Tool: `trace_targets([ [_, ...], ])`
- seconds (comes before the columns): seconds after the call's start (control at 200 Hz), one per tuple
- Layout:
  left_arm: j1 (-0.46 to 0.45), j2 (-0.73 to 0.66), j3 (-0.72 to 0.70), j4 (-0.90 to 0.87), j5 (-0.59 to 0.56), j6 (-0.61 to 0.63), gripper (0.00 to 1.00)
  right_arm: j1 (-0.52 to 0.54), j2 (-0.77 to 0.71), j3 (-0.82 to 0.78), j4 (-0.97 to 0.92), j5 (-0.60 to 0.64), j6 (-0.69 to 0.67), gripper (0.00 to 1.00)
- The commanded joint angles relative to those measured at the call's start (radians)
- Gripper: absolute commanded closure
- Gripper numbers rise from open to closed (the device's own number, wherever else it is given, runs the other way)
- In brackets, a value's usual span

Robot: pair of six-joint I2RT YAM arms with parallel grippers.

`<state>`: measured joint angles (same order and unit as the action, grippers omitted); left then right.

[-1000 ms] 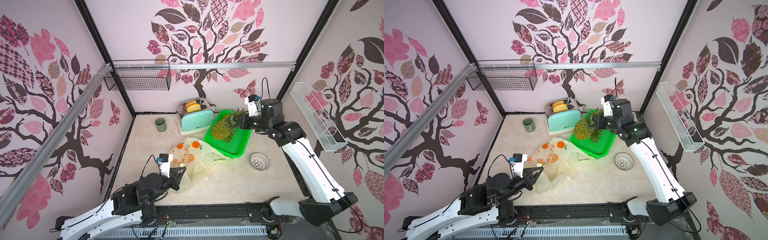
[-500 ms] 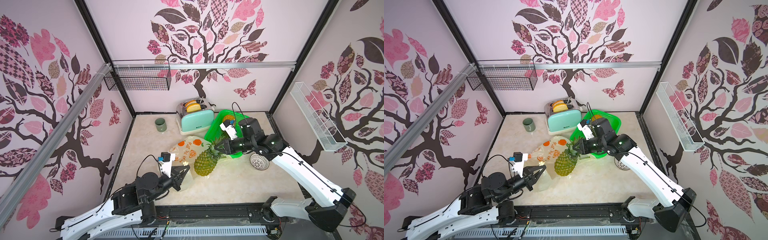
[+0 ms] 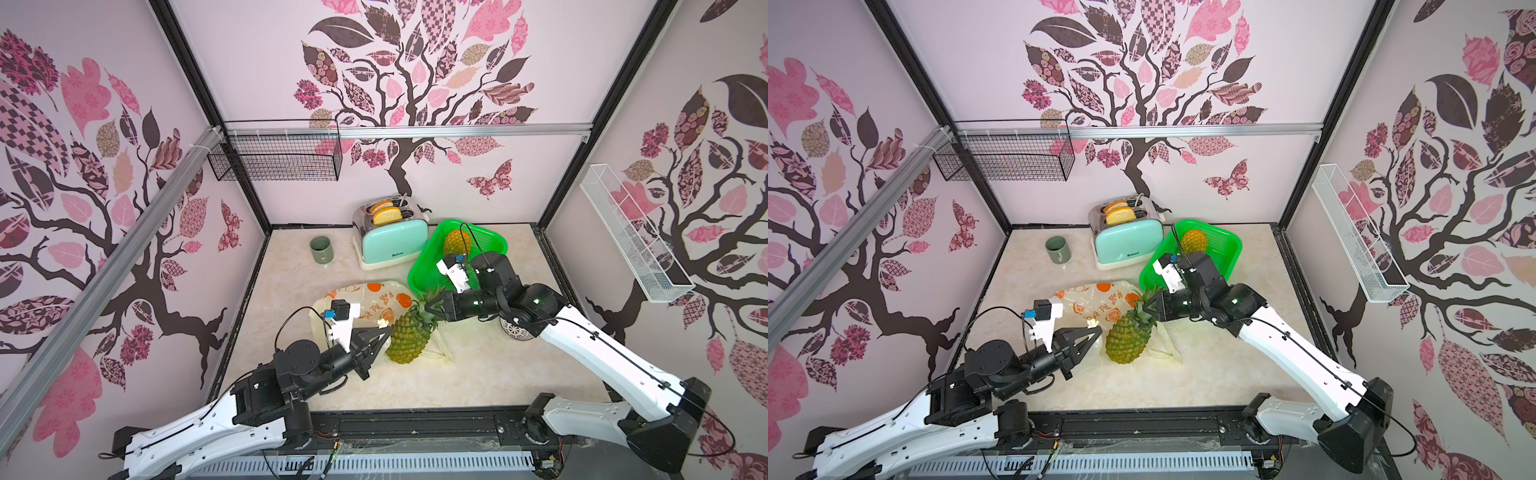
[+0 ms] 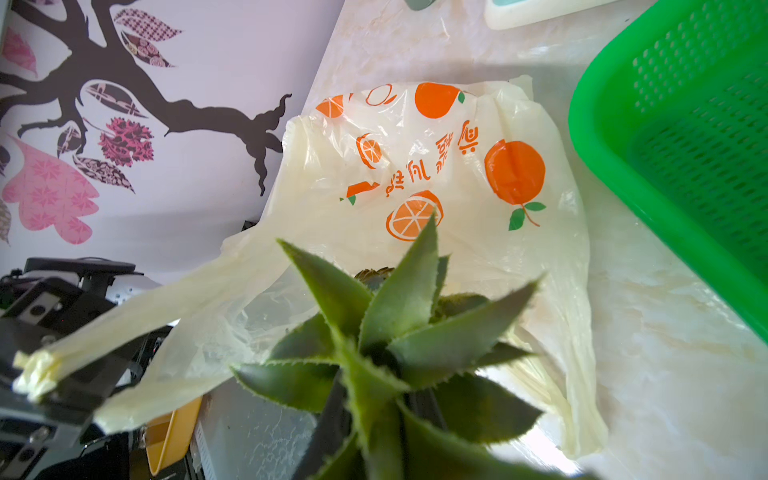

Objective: Place the pineapple into a plastic bag & tie a knot
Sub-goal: Place the pineapple in the plastic bag.

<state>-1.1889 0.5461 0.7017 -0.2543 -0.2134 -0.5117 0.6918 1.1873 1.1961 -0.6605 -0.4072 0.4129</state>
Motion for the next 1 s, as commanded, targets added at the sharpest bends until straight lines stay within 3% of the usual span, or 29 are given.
trace_targets([
  [0.0, 0.005, -0.004, 0.025, 0.037, 0.068, 0.017, 1.00, 0.004, -0.014, 0.014, 0.218, 0.045, 0.101, 1.00],
  [0.105, 0.006, -0.030, 0.014, 0.015, 0.023, -0.008, 1.00, 0.003, -0.024, 0.021, 0.239, 0.060, 0.109, 1.00],
  [0.255, 0.005, -0.096, -0.019, 0.023, -0.064, -0.029, 1.00, 0.004, -0.060, 0.042, 0.116, 0.095, -0.016, 1.00],
  [0.37, 0.005, -0.132, -0.048, 0.054, -0.080, -0.037, 1.00, 0.012, -0.088, 0.000, 0.071, 0.083, -0.083, 1.00],
  [0.54, 0.005, -0.111, -0.050, 0.064, -0.062, -0.044, 1.00, 0.091, -0.095, -0.066, 0.089, 0.186, -0.144, 1.00],
  [0.79, 0.005, -0.089, -0.053, 0.089, -0.044, -0.045, 1.00, 0.116, -0.043, -0.127, 0.316, 0.234, -0.051, 1.00],
  [0.99, 0.005, -0.085, -0.072, 0.129, -0.044, -0.055, 1.00, 0.128, -0.028, -0.152, 0.507, 0.206, 0.129, 1.00],
])
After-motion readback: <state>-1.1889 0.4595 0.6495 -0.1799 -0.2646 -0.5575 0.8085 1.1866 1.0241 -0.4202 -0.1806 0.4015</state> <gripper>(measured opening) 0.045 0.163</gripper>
